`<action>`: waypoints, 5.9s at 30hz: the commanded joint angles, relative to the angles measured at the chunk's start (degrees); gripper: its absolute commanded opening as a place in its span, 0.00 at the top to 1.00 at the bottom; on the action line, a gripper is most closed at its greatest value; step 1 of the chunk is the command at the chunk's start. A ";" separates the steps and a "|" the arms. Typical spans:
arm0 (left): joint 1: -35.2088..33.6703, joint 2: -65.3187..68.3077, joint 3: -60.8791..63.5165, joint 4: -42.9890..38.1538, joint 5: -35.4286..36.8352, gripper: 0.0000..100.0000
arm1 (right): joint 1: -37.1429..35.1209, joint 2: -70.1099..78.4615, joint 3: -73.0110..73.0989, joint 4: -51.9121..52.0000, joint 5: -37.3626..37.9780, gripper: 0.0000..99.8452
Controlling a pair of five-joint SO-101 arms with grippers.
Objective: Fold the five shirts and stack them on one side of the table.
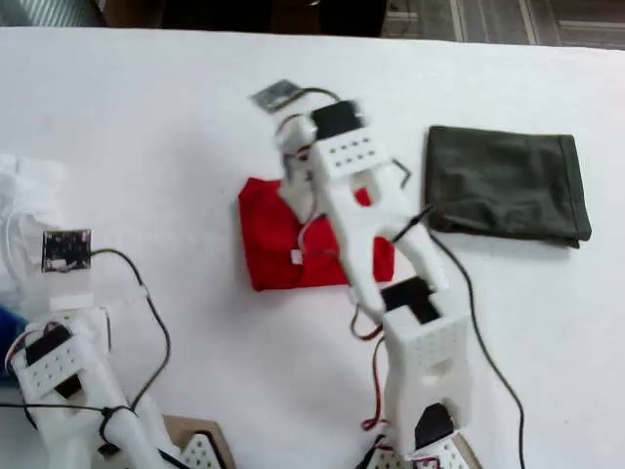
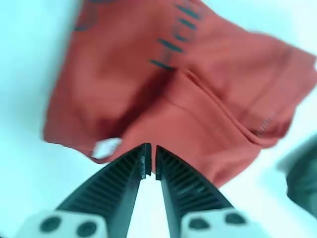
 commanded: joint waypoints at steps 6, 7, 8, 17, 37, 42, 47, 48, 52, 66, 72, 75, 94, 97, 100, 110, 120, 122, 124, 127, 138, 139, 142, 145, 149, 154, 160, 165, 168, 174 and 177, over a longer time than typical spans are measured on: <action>-0.44 -1.05 -0.22 -0.88 0.79 0.97 | -4.79 3.56 2.02 -11.56 -0.18 0.98; -0.44 -1.05 -0.22 -0.88 0.79 0.97 | -4.62 5.23 1.93 -12.18 -0.18 0.98; -0.44 -1.05 -0.22 -0.88 0.79 0.97 | -4.35 6.55 1.93 -12.26 -0.18 0.98; -0.44 -1.05 -0.22 -0.97 0.79 0.97 | 3.47 7.87 1.93 -6.55 -0.09 0.98; -0.44 -1.05 -0.22 -1.58 0.79 0.97 | 12.26 -16.31 28.92 2.24 13.80 0.98; -0.44 -1.05 -0.22 -1.67 0.79 0.97 | 12.62 -23.96 29.54 -0.57 14.59 0.98; -0.44 -1.05 -0.22 -1.49 0.79 0.97 | 11.30 -22.90 29.80 -12.62 4.13 0.98; -0.53 -1.05 -0.22 -1.49 0.79 0.97 | 10.59 -21.67 29.80 -14.29 2.81 0.98; -0.53 -1.05 -0.22 -1.49 0.79 0.97 | 7.60 -14.90 29.71 -14.20 2.64 0.98; -0.53 -1.05 -0.22 -1.49 0.79 0.97 | 7.69 -13.85 29.63 -3.74 10.81 0.85; -0.53 -1.05 -0.22 -1.49 0.79 0.97 | 10.42 -14.64 29.63 -3.91 18.20 0.85; -0.53 -1.05 -0.22 -1.58 0.79 0.97 | 12.79 -14.46 29.45 -6.29 21.27 0.85; -0.53 -1.05 -0.22 -1.58 0.79 0.97 | 15.08 -8.22 29.27 -9.54 24.53 0.85; -0.53 -1.05 -0.22 -1.58 0.79 0.97 | 15.16 -8.84 29.36 -9.54 24.62 0.85; -0.53 -1.05 -0.22 -1.58 0.79 0.97 | 15.16 -8.66 29.71 -9.19 24.62 0.86; -0.53 -1.05 -0.22 -1.58 0.79 0.97 | 15.78 -11.38 29.36 -9.19 24.44 0.98; -0.53 -1.05 -0.22 -1.58 0.79 0.97 | 18.15 -18.42 29.80 -4.26 24.09 0.98; -0.53 -1.05 -0.22 -1.58 0.79 0.97 | 16.57 -17.98 29.80 -4.35 22.77 0.98; -0.53 -1.05 -0.22 -1.58 0.79 0.97 | 15.25 -17.89 30.68 -4.88 21.63 0.95; -0.53 -1.05 -0.22 -1.58 0.79 0.97 | 14.11 -17.98 34.46 -6.46 21.63 0.85; -0.53 -1.05 -0.22 -1.67 0.79 0.97 | 14.02 -18.33 42.90 -14.81 21.27 0.87; -0.53 -1.05 -0.22 -1.67 0.79 0.97 | 14.20 -18.51 42.81 -15.25 21.27 0.88; -0.53 -1.05 -0.22 -1.67 0.79 0.97 | 14.55 -18.59 42.46 -16.04 21.19 0.92; -0.53 -1.05 -0.22 -1.67 0.79 0.97 | 14.55 -18.51 41.49 -15.96 20.04 0.98; -0.53 -1.05 -0.22 -1.67 0.79 0.97 | 14.55 -18.51 39.21 -15.60 18.11 0.97; -0.53 -1.05 -0.22 -1.67 0.79 0.97 | 14.99 -18.59 38.15 -15.52 18.02 0.98; -0.53 -1.05 -0.22 -1.67 0.79 0.97 | 19.82 -21.58 38.15 -15.52 18.46 0.98; -0.53 -1.05 -0.22 -1.67 0.79 0.97 | 21.41 -25.10 38.51 -11.82 18.55 0.98; -0.53 -1.05 -0.22 -1.67 0.79 0.97 | 20.53 -24.48 38.68 -9.45 18.55 0.98; -0.53 -1.05 -0.22 -1.67 0.79 0.97 | 17.80 -20.53 42.37 -10.95 18.55 0.92; -0.53 -1.05 -0.22 -1.67 0.79 0.97 | 17.80 -19.82 42.64 -12.97 18.46 0.86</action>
